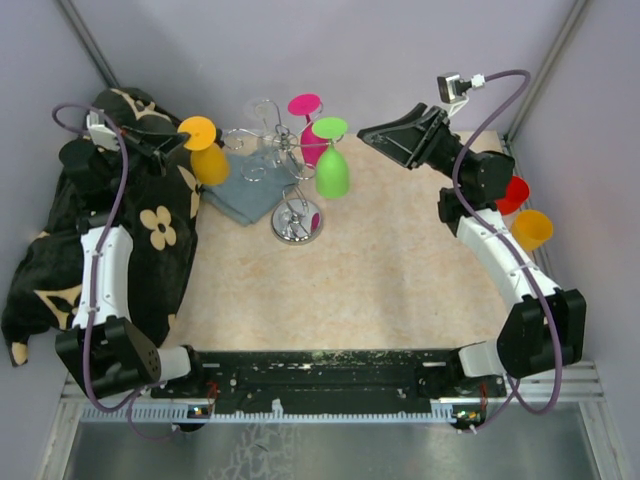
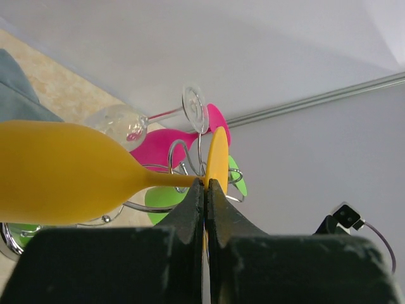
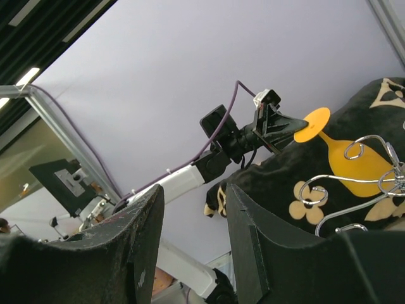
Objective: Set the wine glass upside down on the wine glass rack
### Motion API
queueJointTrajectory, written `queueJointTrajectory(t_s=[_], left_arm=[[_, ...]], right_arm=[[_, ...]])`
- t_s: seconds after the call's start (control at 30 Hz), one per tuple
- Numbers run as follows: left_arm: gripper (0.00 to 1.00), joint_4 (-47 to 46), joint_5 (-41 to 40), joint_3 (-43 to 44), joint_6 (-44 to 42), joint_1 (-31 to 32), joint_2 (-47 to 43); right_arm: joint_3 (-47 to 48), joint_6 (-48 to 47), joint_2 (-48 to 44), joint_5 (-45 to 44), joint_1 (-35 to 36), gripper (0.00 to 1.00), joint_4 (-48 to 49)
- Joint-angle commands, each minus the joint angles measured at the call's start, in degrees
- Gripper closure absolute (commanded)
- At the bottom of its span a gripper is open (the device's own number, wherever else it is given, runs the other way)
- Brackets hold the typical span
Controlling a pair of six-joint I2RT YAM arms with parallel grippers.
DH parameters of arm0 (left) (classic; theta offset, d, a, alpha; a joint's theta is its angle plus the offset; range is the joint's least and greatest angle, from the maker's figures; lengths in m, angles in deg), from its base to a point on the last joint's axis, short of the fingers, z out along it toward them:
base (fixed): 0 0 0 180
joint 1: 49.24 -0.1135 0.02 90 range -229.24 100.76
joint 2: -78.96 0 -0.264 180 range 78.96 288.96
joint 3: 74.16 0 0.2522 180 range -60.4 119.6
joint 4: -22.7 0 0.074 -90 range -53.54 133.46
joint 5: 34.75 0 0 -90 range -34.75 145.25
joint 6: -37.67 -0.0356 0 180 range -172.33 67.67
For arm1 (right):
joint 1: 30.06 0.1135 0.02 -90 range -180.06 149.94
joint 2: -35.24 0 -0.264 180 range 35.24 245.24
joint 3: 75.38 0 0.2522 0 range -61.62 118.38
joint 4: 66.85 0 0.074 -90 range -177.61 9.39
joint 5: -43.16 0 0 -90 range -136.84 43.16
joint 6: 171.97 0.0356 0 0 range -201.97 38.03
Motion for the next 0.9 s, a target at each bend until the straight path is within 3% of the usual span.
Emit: queueJointTrajectory(t_s=[0.0, 0.87], left_arm=[[1.00, 1.7, 0.9, -1.2, -1.2, 1.9, -2.3], [1.00, 3.3, -1.2, 5.6, -4.1, 14.4, 5.8]], right_arm=[[-0.2, -2.2, -1.9, -1.2, -0.4, 0.56, -0.3], [0.2, -2.9, -0.1, -1.4, 0.4, 0.56, -1.7]])
